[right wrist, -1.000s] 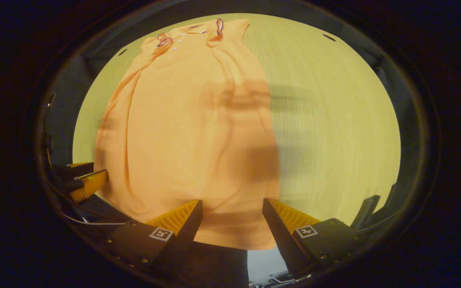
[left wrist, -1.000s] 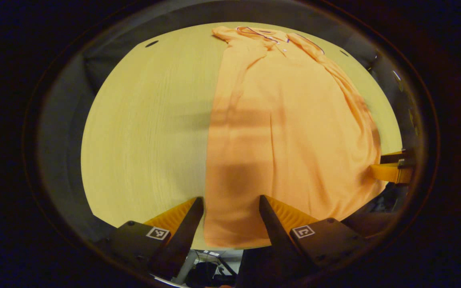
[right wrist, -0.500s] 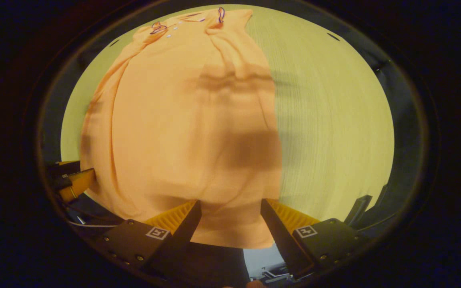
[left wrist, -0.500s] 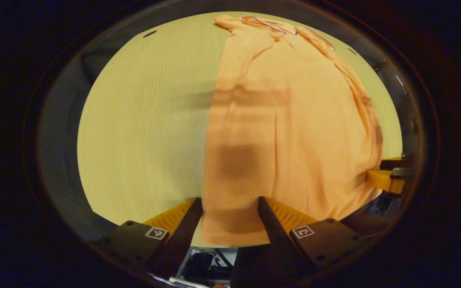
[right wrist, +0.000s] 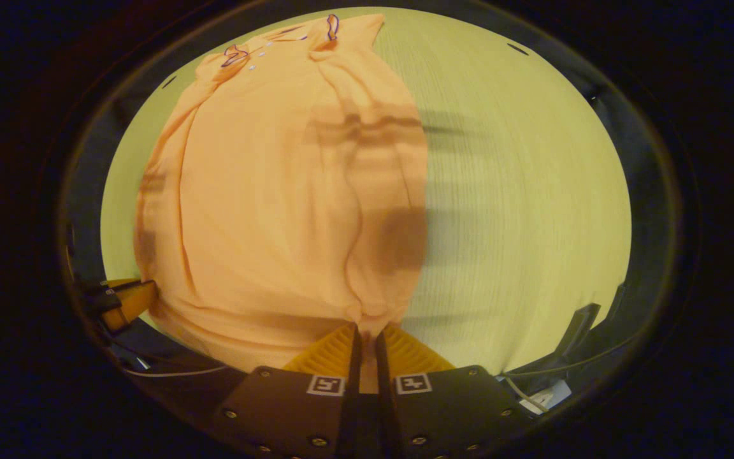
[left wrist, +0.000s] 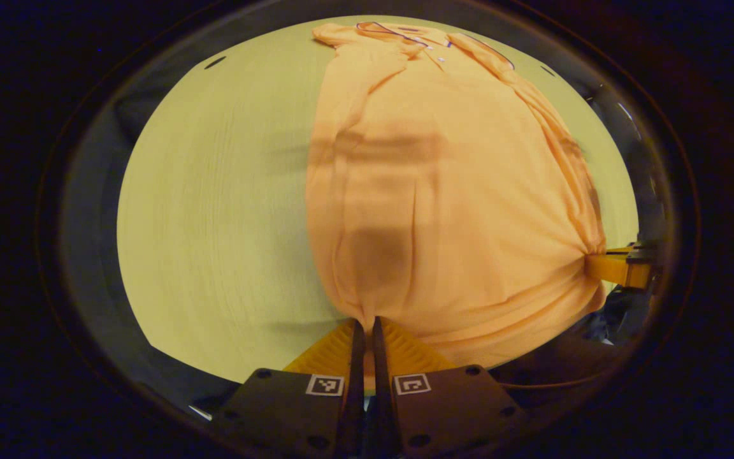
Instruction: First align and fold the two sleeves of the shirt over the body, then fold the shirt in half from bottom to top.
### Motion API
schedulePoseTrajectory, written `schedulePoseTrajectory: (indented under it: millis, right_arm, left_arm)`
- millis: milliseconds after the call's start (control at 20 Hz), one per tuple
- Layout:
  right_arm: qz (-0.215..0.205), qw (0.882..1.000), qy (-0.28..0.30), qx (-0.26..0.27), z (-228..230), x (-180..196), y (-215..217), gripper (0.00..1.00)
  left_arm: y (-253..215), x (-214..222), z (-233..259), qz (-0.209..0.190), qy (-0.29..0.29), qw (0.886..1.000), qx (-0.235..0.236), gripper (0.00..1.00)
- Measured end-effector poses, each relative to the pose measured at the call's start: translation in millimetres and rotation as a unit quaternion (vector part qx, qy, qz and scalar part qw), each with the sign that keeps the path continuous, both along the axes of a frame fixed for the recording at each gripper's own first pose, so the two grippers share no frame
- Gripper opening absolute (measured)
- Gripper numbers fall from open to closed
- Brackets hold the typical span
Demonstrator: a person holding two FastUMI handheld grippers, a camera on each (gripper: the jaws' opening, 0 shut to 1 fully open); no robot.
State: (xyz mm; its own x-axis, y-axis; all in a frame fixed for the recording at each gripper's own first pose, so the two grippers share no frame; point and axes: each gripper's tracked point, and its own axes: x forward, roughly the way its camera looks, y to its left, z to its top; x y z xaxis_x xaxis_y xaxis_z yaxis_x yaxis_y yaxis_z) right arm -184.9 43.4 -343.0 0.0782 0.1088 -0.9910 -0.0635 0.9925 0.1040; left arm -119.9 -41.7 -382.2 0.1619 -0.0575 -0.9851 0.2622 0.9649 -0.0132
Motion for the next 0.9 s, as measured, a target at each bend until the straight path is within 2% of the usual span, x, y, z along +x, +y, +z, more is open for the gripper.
schedulePoseTrajectory:
  millis: [50, 100, 150, 200, 250, 300, 350, 450, 600, 650, 700, 750, 900]
  right_arm:
    - [0.003, 1.0, 0.004, 0.003, -0.6, -1.0, 0.4, 0.11]
    - [-0.005, 1.0, 0.0, 0.006, -1.3, 2.4, 0.5, 0.11]
    - [-0.009, 1.0, 0.003, 0.008, -1.2, 1.0, 1.4, 0.02]
    - [-0.007, 1.0, 0.0, 0.007, -0.4, -0.3, 1.9, 0.01]
    - [-0.006, 1.0, 0.0, 0.007, 0.6, -0.1, 1.4, 0.01]
    - [-0.006, 1.0, -0.002, 0.006, 0.7, 0.9, 1.1, 0.01]
    - [-0.006, 1.0, -0.003, 0.006, 0.5, 0.6, 1.2, 0.01]
    - [-0.009, 1.0, -0.004, 0.007, 0.6, 0.5, 1.0, 0.01]
    - [-0.013, 1.0, -0.008, 0.007, 2.3, 2.0, 3.0, 0.01]
    - [-0.013, 1.0, -0.008, 0.008, 3.4, 1.7, 3.5, 0.01]
    - [-0.014, 1.0, -0.01, 0.01, 6.5, 3.5, 4.4, 0.01]
    - [-0.015, 1.0, -0.014, 0.012, 9.6, 6.8, 5.4, 0.01]
    - [-0.018, 0.999, -0.031, 0.016, 22.0, 21.8, 4.2, 0.01]
  left_arm:
    - [2.1, 4.0, 3.7, 0.006, -0.003, 1.0, -0.002, 0.15]
    - [4.2, 3.8, 5.6, 0.013, 0.003, 1.0, -0.006, 0.07]
    - [5.4, 7.8, 10.2, 0.014, -0.001, 1.0, -0.01, 0.09]
    - [7.3, 10.4, 11.6, 0.012, 0.003, 1.0, -0.012, 0.06]
    - [9.5, 15.1, 17.6, 0.01, 0.002, 1.0, -0.011, 0.09]
    - [11.8, 19.1, 22.8, 0.01, 0.002, 1.0, -0.01, 0.06]
    - [14.5, 23.1, 27.5, 0.01, 0.003, 1.0, -0.009, 0.08]
    - [21.1, 32.3, 40.2, 0.015, -0.001, 1.0, -0.01, 0.06]
    - [33.0, 49.0, 63.5, 0.027, -0.004, 1.0, -0.015, 0.08]
    - [18.8, 16.3, 22.6, 0.033, -0.004, 0.999, -0.015, 0.08]
    - [22.6, 39.7, 50.0, 0.035, -0.002, 0.999, -0.017, 0.09]
    - [29.4, 45.5, 61.5, 0.036, -0.004, 0.999, -0.017, 0.09]
    - [25.4, 56.8, 74.5, 0.038, -0.016, 0.999, -0.024, 0.06]
